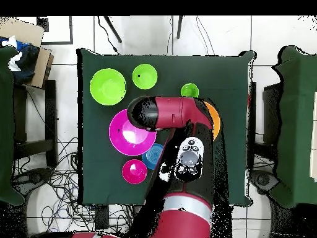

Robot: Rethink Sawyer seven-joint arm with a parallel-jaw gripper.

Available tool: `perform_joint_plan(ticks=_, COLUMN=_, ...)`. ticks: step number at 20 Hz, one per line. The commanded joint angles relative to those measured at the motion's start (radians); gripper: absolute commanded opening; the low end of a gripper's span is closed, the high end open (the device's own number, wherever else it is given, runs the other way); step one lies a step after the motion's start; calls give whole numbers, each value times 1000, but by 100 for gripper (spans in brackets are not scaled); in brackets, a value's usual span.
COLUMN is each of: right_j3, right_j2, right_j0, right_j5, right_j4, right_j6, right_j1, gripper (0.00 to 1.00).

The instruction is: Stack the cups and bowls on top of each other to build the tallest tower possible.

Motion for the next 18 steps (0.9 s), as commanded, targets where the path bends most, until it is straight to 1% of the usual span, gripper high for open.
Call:
perform_joint_plan(ticks=1, right_j3=90, right_j2=113, right_j0=9, right_j5=104, right_j4=18, right_j6=-21, right_j1=-69, gripper=0)
perform_joint_plan(ticks=6, right_j3=140, right_j2=120, right_j0=21, right_j5=127, right_j4=31, right_j6=-10, right_j1=-115, gripper=0)
perform_joint_plan(ticks=12, right_j3=190, right_j2=115, right_j0=56, right_j5=140, right_j4=58, right_j6=34, right_j1=-159, gripper=0)
perform_joint_plan(ticks=18, right_j3=229, right_j2=104, right_j0=99, right_j5=202, right_j4=106, right_j6=60, right_j1=-223, gripper=0)
